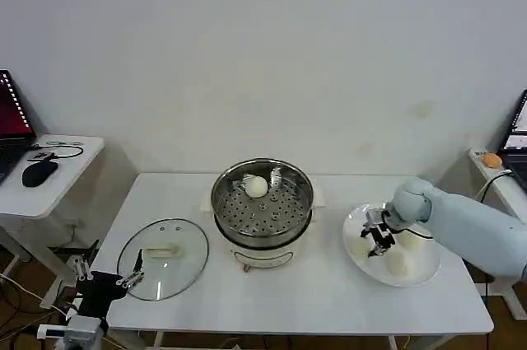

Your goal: Take steamed baozi put them in steamer then cover it.

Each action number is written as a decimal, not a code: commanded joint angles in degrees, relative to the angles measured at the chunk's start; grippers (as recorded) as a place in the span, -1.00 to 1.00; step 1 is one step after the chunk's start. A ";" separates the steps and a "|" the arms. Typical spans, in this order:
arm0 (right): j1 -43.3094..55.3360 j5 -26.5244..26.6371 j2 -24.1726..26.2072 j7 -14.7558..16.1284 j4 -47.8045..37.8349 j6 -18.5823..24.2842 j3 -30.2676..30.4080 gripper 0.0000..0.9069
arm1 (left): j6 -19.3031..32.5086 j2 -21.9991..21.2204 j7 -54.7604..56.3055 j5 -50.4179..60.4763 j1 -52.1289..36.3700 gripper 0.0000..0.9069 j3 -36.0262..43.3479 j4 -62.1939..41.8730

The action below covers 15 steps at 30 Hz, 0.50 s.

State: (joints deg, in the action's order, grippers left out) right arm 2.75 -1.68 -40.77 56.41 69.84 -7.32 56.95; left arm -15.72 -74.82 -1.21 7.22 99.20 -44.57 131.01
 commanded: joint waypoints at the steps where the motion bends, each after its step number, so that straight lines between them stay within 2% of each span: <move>1: 0.93 0.27 0.81 0.23 0.68 0.01 -0.44 0.22 | 0.01 -0.05 0.06 0.03 0.00 1.00 0.11 0.26; 6: 3.94 2.08 2.45 0.12 2.37 -0.75 -0.17 0.22 | 0.01 -0.01 0.11 0.02 -0.10 1.00 0.21 0.37; 8: 6.33 3.17 3.56 0.95 3.57 -0.87 0.64 0.22 | 0.01 -0.01 0.12 0.01 -0.14 1.00 0.30 0.39; 12: 14.67 7.40 5.35 0.86 5.32 -2.48 3.94 0.22 | -0.03 0.37 0.10 -0.01 -0.36 1.00 0.44 0.49; 15: 20.85 8.16 5.31 0.22 5.84 -3.87 6.93 0.24 | -0.05 0.53 0.14 -0.04 -0.99 1.00 0.56 0.06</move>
State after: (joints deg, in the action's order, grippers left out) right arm 11.08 2.82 -37.23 56.81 73.69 -9.39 59.33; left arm -15.71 -74.46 -1.11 7.21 98.78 -44.13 131.47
